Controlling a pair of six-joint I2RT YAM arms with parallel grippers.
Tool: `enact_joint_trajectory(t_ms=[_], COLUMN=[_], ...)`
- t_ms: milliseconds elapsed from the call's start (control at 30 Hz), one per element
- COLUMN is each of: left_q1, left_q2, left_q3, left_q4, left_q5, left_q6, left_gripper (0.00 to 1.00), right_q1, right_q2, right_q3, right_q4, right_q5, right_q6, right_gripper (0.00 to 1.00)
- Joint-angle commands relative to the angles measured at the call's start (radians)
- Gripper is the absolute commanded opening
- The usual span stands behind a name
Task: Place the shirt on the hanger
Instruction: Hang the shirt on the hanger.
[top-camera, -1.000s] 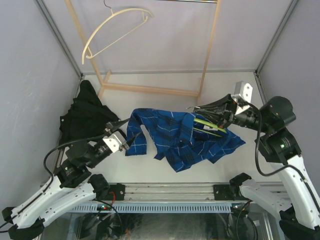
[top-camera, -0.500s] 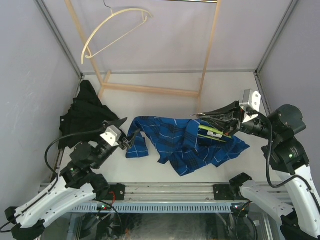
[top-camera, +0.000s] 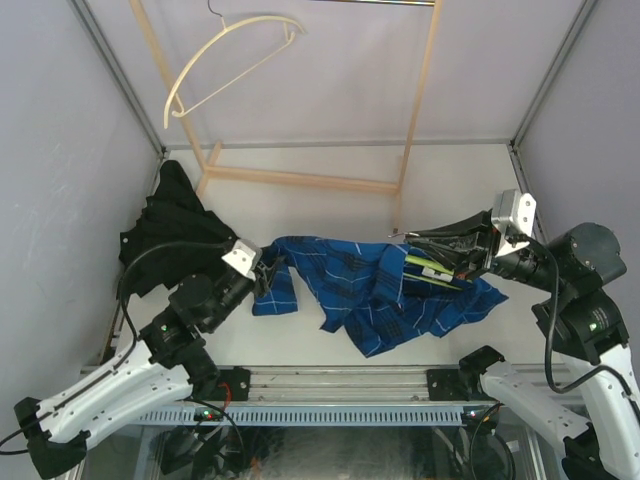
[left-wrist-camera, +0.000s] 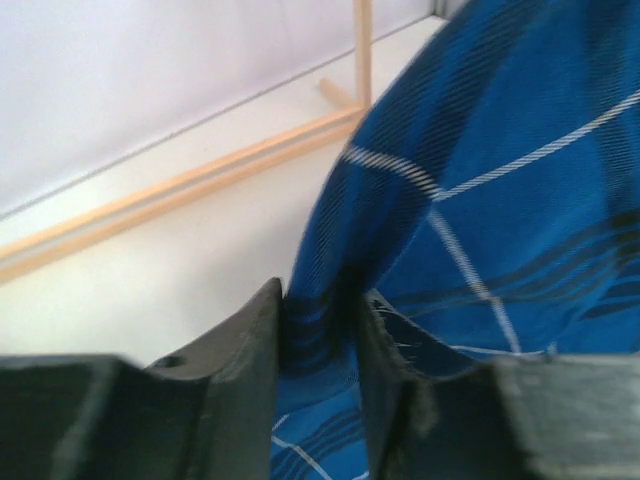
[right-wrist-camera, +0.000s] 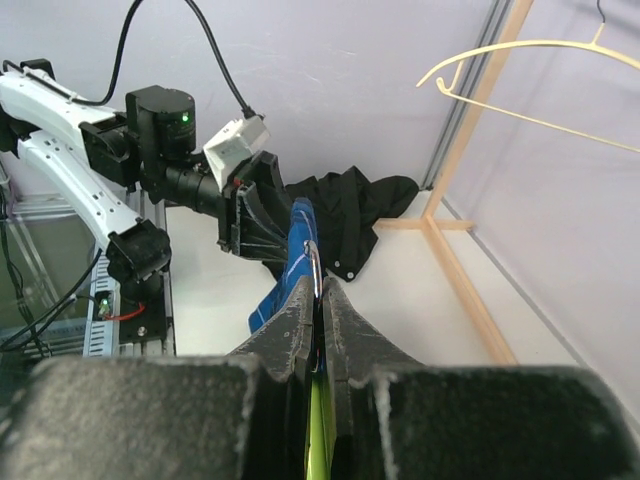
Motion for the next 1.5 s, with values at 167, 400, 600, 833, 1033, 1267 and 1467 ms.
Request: enact_joint_trajectory(t_ms=[167, 400, 600, 833, 1033, 1267, 1467], left_q1=[0.004, 0.083, 0.172, 0.244, 0.303, 0.419, 0.426], left_q2=[-0.025, -0.02, -0.036, -0.021, -0.011, -0.002, -0.022], left_q3=[-0.002, 0.052, 0.063, 0.095, 0.104, 0.111, 0.09], left_q4=[-0.014, -0.085, -0.139, -0.183, -0.193, -0.203, -0.145], left_q5=[-0.227, -0.342, -0.367, -0.367, -0.357, -0.247, -0.056], left_q6=[-0.056, -0.035, -0.036, 0.007, 0.005, -0.046, -0.014], left_gripper=[0.02, 0.0, 0.0, 0.0, 0.0, 0.0, 0.17], right_q1=[0.002, 0.001, 0.002, 0.001, 0.0, 0.0, 0.001], right_q2=[-0.025, -0.058, -0.065, -0.066, -0.066, -0.063, -0.048], right_q3=[0.005, -0.011, -0.014, -0.015, -0.016, -0.02, -0.02], right_q4=[0.071, 0.065, 0.051, 0.048, 0.038, 0.066, 0.079], right_q5=[0.034, 0.083, 0.091, 0.086, 0.095, 0.094, 0.081], right_q6=[-0.009, -0.02, -0.029, -0.031, -0.036, -0.023, -0.014], right_gripper=[0.0, 0.0, 0.0, 0.0, 0.0, 0.0, 0.0])
